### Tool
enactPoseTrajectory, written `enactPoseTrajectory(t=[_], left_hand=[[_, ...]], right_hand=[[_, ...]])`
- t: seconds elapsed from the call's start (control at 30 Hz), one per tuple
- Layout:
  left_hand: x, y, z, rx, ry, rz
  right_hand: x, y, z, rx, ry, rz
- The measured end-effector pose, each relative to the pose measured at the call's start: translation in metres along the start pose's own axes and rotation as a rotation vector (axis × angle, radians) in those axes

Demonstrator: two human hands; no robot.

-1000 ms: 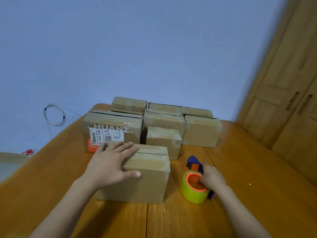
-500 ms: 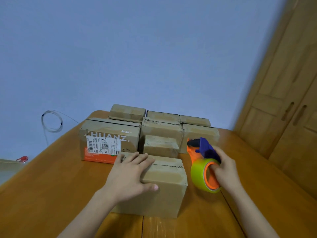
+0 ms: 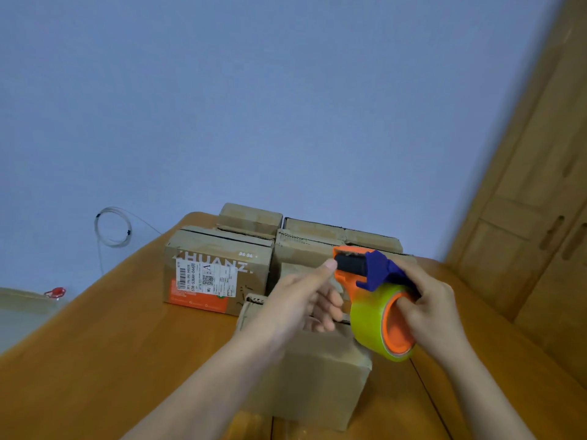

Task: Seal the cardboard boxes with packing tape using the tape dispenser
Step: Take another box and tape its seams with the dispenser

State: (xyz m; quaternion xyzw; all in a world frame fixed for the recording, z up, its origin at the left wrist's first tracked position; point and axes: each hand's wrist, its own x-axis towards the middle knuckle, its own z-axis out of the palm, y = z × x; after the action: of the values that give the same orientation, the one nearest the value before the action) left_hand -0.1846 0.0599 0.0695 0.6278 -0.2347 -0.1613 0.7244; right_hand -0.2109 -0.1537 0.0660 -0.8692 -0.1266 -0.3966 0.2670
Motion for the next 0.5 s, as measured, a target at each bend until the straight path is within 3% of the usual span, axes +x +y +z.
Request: enactPoseTrajectory(t=[0.33, 0.5], left_hand=[[-0.0044, -0.0025, 0.0041, -0.203, -0.047, -0.026], [0.0007, -0.0039, 0.0032, -0.392, -0.027, -0.168]], right_hand=[[-0.0026, -0.0032, 0.0062, -0.033, -0.008, -0.070], [-0.0088, -0.0020, 0.0070, -0.062, -0.040, -0.085]])
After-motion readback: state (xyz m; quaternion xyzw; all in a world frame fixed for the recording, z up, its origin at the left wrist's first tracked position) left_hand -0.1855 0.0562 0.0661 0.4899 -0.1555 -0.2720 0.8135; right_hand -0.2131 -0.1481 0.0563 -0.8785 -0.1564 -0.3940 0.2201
